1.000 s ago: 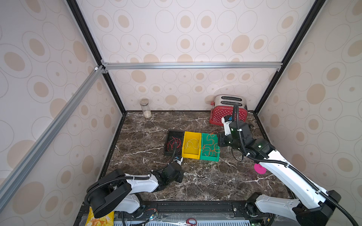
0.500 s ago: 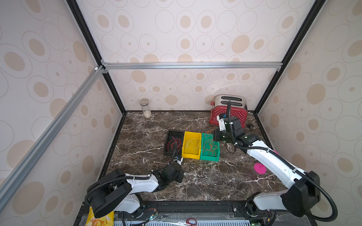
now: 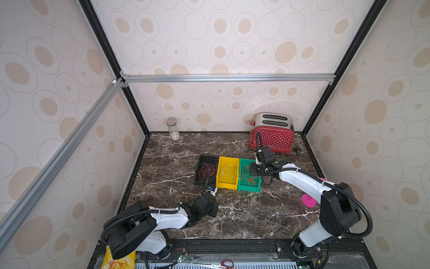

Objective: Untangle and sort cables by color
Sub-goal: Place the cable in the container.

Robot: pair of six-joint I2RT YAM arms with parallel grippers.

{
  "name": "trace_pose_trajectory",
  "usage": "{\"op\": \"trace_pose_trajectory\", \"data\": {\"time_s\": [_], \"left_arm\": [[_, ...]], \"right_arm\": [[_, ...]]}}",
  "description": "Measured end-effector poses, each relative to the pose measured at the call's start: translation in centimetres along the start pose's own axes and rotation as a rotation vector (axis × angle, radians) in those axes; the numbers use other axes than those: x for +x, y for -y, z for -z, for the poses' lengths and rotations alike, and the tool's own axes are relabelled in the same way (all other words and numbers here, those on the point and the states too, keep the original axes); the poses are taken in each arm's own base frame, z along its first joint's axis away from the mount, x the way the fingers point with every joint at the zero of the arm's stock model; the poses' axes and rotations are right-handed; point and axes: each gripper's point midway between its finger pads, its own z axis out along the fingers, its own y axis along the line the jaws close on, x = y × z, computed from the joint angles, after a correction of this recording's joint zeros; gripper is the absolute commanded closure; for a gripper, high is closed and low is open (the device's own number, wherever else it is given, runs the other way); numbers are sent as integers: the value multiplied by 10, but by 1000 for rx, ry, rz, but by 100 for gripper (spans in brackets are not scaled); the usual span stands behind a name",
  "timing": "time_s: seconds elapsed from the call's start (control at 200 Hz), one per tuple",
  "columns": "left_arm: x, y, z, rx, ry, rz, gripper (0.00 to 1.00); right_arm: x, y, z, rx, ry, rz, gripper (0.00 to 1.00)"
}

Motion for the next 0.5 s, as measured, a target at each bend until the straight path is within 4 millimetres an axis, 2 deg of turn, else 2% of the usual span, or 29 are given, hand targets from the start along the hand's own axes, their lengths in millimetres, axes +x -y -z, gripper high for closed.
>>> {"op": "trace_pose_trajectory", "data": {"time_s": [0.07, 0.11, 0.18, 0.245, 0.38, 0.5], "left_arm": [[0, 0, 0, 0, 0, 0, 69], [0, 0, 0, 0, -1, -1, 69], [0, 1, 0, 2, -2, 0, 68], [0, 2, 1, 8, -5, -1, 60], [1, 6, 3, 31, -18, -4, 52], [-2, 10, 4, 42, -30, -6, 49]], "right_arm": [[7, 2, -13, 15, -35, 3, 93], [10, 2, -19, 20, -54, 4, 82], [13, 1, -27, 24, -79, 6, 72], [14, 0, -29, 19, -91, 6, 63], [10, -4, -19, -2, -81, 10, 53], [-1, -8, 4, -25, -37, 17, 47]]}}
